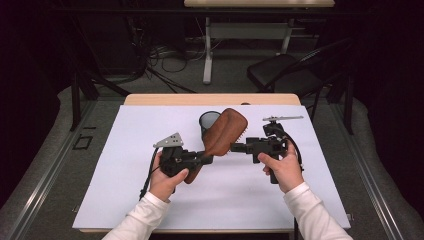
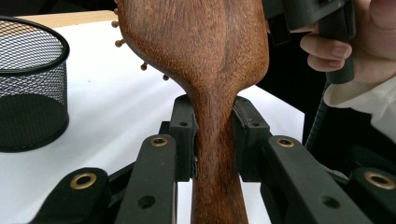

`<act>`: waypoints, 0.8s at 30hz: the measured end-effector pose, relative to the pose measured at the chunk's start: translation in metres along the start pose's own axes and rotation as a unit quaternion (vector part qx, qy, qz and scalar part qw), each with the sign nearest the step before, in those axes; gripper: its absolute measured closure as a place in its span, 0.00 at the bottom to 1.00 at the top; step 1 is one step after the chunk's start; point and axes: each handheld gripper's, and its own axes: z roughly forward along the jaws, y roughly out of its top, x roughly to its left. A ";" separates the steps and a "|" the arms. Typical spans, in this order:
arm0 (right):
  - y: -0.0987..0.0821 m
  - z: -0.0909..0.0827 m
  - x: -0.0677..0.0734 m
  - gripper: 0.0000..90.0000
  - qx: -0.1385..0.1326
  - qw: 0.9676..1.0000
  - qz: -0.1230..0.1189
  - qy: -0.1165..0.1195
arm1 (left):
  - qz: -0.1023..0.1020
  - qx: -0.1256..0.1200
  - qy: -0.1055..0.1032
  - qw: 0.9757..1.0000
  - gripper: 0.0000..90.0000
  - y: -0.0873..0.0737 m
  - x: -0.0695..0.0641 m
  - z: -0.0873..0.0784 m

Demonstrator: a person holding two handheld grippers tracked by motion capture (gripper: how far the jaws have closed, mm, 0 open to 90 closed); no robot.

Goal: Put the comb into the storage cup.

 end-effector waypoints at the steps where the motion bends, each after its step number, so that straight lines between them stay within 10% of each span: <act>1: 0.002 0.000 0.000 0.10 0.003 1.000 0.000 -0.004 | 0.001 0.001 0.000 1.000 0.81 0.000 0.000 0.000; 24: 0.029 -0.003 0.001 0.15 0.006 0.999 0.037 -0.011 | -0.001 0.002 0.001 1.000 0.81 -0.001 0.002 0.000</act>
